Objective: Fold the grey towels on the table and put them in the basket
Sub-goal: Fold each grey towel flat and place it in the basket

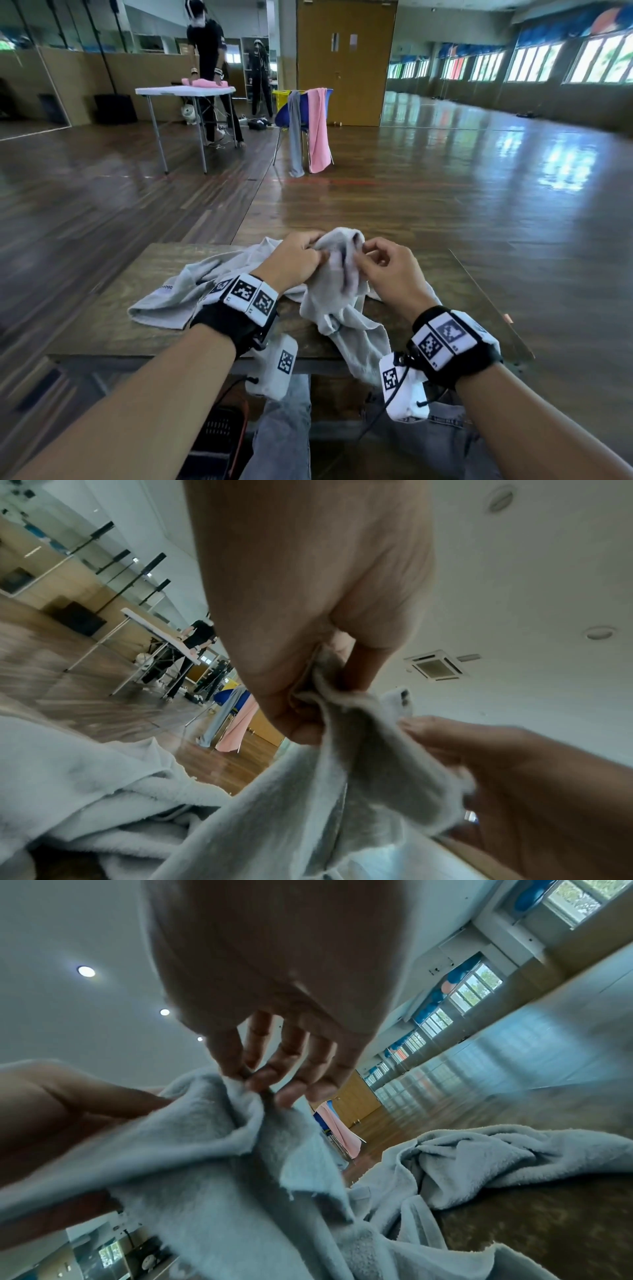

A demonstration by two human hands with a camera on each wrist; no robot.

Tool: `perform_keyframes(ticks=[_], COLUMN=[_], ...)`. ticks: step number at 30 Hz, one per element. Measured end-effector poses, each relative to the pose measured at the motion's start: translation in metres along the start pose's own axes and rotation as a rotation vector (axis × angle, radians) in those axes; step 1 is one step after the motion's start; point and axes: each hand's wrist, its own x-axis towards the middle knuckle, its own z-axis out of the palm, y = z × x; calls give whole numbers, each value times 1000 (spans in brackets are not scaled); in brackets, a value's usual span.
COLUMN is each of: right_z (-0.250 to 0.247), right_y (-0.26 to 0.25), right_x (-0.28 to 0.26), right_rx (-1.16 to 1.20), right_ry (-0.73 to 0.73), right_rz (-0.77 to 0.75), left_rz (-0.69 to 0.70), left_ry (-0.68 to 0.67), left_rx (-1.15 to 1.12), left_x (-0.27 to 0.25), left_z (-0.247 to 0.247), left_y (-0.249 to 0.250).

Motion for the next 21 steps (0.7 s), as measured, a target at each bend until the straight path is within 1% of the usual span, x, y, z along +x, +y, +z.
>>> perform_keyframes(ticks=[1,2,4,5,6,7,8,9,10,11,14,16,19,21], right_z=[-3,-7,-14,-16,-18,-20,-21,-21,-21,-21,-26,-33,-45,-51], right_y=[-1,-2,-3,-4,-6,-8,-10,-12,-14,-16,-18,-16,-10,-4], right_x=[3,6,13,15,17,18,19,18,17,16,14,13,10,10], right_rx=[-10,-12,63,121,177,234,292,343,369,368,330,358,363,331], right_ry=[41,77,119,123,123,118,107,92,82,79,92,87,77,94], right_rz=[-4,0,49,81,108,133,152,163,160,147,101,95,86,78], left_rz=[2,-8,-43,-27,20,85,133,154,157,159,175,228,220,216], left_ry=[35,100,293,371,394,349,256,163,106,93,153,187,162,131], left_rx=[81,194,440,523,551,538,498,458,438,412,217,200,126,121], left_x=[3,6,8,6,4,1,-1,-3,-5,-4,-5,-6,-5,-1], left_z=[-2,-4,-6,-4,0,7,15,26,36,44,57,59,56,53], left_y=[-1,-3,-6,-8,-9,-8,-7,-6,-6,-6,-5,-4,-1,3])
